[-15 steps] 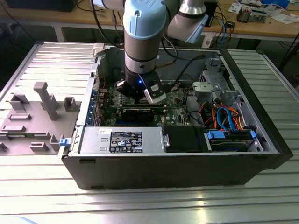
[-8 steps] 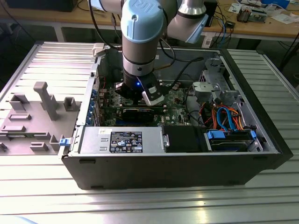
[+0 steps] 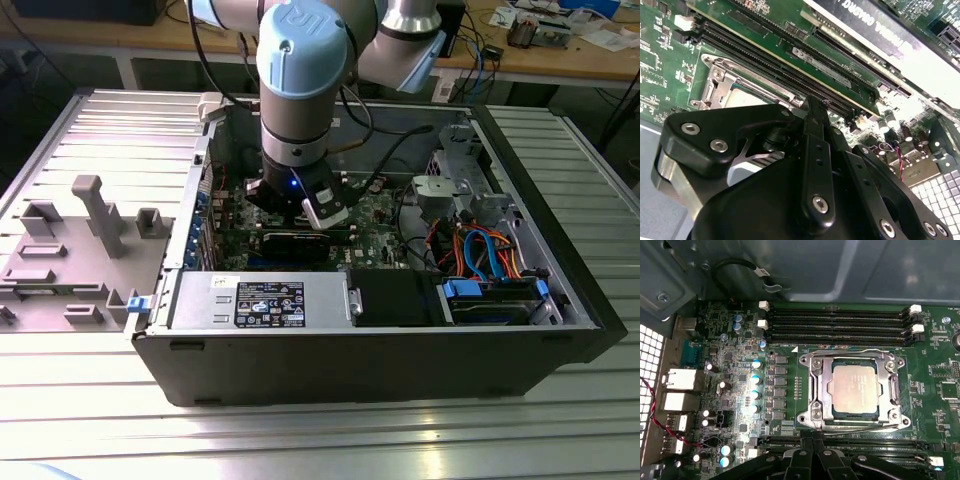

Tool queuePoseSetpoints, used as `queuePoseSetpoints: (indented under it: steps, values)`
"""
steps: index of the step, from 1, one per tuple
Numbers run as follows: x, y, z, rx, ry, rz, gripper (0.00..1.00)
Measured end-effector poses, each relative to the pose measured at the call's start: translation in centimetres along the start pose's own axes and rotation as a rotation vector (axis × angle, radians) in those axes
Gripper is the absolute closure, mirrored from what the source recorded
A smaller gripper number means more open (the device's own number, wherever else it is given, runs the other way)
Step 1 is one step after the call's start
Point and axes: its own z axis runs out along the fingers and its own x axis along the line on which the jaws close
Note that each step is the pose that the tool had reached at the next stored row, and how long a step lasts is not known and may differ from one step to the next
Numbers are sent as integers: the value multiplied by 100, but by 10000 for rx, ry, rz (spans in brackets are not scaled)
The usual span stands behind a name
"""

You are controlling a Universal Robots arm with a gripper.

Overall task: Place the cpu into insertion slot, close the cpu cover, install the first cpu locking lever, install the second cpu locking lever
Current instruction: 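Install the second cpu locking lever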

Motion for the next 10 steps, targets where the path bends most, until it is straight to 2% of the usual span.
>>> queuePoseSetpoints:
  steps: [10]
  values:
    - [24, -8, 39, -58, 24, 0, 89]
